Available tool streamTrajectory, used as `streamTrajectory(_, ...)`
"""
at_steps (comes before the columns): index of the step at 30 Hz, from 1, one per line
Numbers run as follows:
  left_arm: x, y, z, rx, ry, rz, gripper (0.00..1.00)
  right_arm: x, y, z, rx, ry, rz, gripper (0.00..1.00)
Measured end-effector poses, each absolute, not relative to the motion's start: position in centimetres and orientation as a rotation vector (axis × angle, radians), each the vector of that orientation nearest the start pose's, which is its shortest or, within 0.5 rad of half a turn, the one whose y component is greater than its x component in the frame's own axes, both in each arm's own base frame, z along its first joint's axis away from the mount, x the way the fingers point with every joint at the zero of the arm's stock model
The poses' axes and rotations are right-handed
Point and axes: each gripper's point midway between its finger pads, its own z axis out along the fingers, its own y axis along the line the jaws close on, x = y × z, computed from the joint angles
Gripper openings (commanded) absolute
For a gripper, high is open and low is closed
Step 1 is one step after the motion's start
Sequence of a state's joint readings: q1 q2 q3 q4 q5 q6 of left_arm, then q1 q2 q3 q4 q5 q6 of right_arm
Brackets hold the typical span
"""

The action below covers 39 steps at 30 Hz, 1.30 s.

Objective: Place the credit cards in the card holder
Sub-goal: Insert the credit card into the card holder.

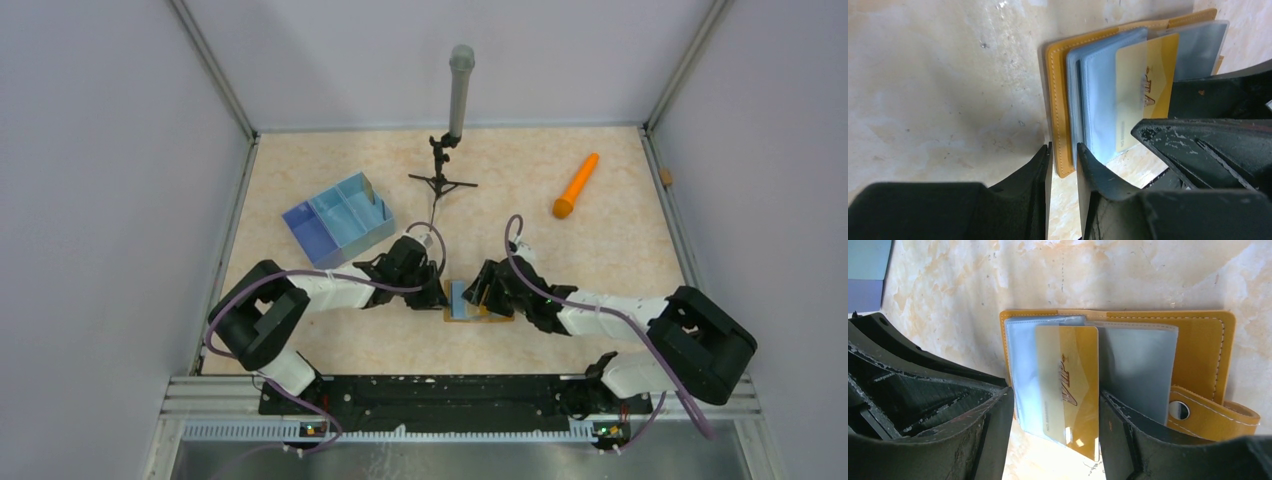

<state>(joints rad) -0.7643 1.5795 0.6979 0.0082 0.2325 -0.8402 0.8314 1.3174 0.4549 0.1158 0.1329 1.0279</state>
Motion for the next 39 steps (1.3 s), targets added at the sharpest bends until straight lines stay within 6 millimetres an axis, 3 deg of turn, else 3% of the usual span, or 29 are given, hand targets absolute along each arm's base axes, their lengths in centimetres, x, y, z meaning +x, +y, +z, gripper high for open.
streamTrajectory(4, 20.2, -30.1, 2.5, 0.025, 2.683, -0.962, 0.18, 21.4, 25.4, 3.3, 0.304, 2.425, 0.760, 0.46)
streamTrajectory(8, 20.0, -30.0, 2.3, 0.028, 2.681, -0.978, 0.13, 21.7, 25.5, 3.0, 0.302, 2.425, 0.756, 0.43)
streamTrajectory(16, 18.9, -30.3, 2.2, 0.020, 2.693, -1.067, 0.10, 23.1, 26.6, 3.3, 0.257, 2.403, 0.711, 0.54)
streamTrajectory(20, 18.7, -30.3, 2.1, 0.002, 2.699, -1.074, 0.07, 23.0, 27.0, 3.3, 0.188, 2.413, 0.665, 0.60)
streamTrajectory(26, 18.9, -30.4, 2.0, -0.029, 2.696, -1.058, 0.03, 22.3, 27.0, 3.5, 0.040, 2.446, 0.586, 0.77)
streamTrajectory(32, 19.4, -30.5, 2.1, -0.042, 2.679, -1.042, 0.01, 21.8, 26.8, 3.4, -0.121, 2.454, 0.537, 0.78)
streamTrajectory(39, 19.8, -30.6, 2.1, -0.049, 2.674, -1.020, 0.00, 22.1, 27.2, 3.1, -0.282, 2.439, 0.514, 0.72)
